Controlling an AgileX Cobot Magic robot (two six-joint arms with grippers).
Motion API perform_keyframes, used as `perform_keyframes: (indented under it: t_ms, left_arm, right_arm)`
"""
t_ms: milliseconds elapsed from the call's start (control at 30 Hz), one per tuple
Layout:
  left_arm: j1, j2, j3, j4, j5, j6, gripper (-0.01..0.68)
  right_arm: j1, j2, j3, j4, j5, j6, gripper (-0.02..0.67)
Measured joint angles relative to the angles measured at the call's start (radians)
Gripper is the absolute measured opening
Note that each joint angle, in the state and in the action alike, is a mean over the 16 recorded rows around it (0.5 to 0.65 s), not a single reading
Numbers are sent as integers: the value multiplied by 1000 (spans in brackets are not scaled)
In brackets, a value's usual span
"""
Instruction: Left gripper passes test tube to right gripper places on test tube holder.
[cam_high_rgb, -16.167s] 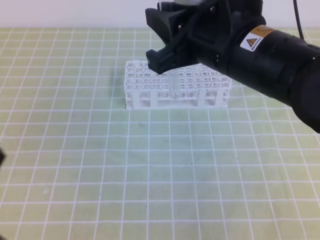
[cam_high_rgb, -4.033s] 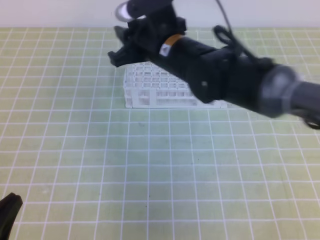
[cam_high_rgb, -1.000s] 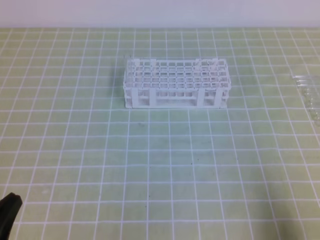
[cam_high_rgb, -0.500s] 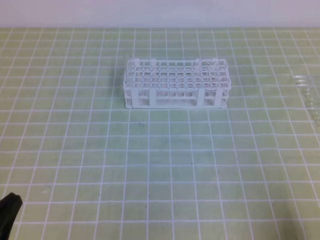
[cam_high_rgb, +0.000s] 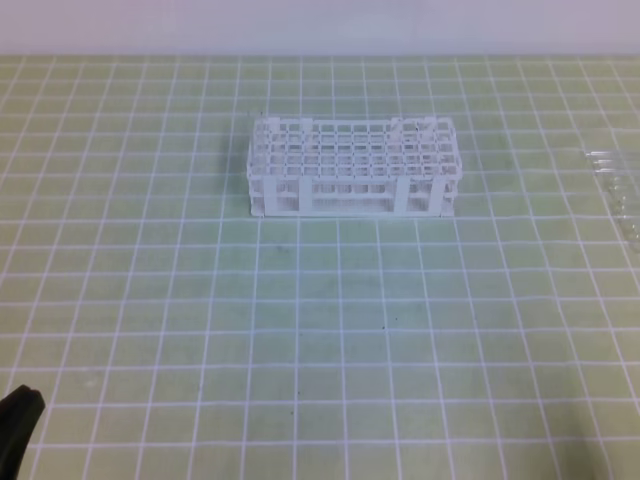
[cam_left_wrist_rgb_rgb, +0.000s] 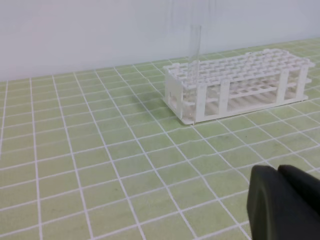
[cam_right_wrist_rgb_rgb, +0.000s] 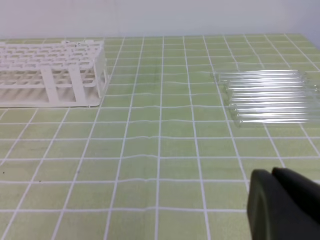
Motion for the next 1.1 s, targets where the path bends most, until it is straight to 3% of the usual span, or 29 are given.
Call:
perform_keyframes:
  t_ms: [300, 800, 1100]
  left_arm:
    - [48, -23, 0, 28, 1, -18, 0]
    - [356, -135, 0, 72, -86, -166, 1]
    - [391, -158, 0, 74, -154, -194, 0]
  right_arm:
    - [0, 1, 0, 1, 0, 0, -15]
    - [0, 2, 0, 1, 0, -1, -15]
    - [0, 2, 0, 2, 0, 0, -15]
